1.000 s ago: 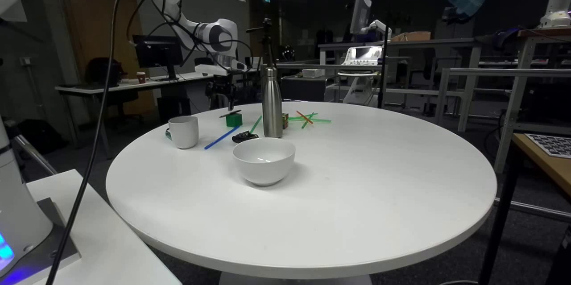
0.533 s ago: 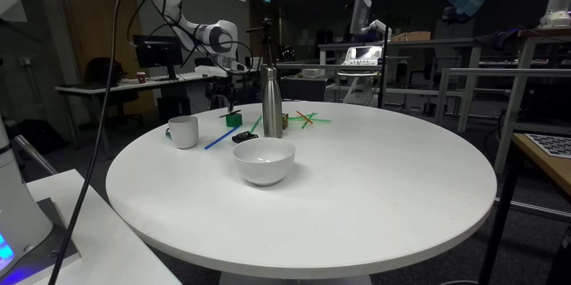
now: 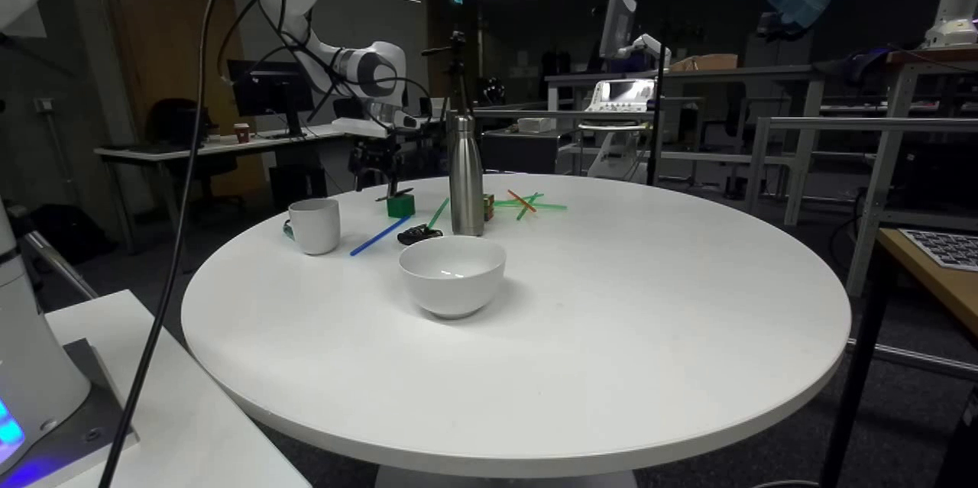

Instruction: Pick the pen on the green block and put it in the cup

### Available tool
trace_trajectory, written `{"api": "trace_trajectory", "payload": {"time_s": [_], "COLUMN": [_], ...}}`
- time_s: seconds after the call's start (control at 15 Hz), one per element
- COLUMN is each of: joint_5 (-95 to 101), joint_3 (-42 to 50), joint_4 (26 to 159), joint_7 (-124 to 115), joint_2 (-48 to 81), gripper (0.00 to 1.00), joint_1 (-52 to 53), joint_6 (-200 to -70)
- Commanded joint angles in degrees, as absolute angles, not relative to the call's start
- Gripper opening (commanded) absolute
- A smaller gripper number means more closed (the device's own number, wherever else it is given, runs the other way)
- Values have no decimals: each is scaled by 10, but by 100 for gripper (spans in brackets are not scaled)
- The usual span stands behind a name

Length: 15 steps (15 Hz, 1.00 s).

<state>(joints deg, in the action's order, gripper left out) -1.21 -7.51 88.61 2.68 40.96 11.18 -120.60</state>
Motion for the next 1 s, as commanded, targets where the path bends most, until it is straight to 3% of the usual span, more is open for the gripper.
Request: {"api": "trace_trajectory", "payload": {"time_s": [0.0, 0.93], "joint_5": [-8, 2], "joint_3": [-77, -67], "joint_4": [872, 879], "joint_7": [26, 10], "joint_2": [420, 414], "gripper": [100, 100], "joint_1": [113, 120], "joint_6": [-1209, -1242]}}
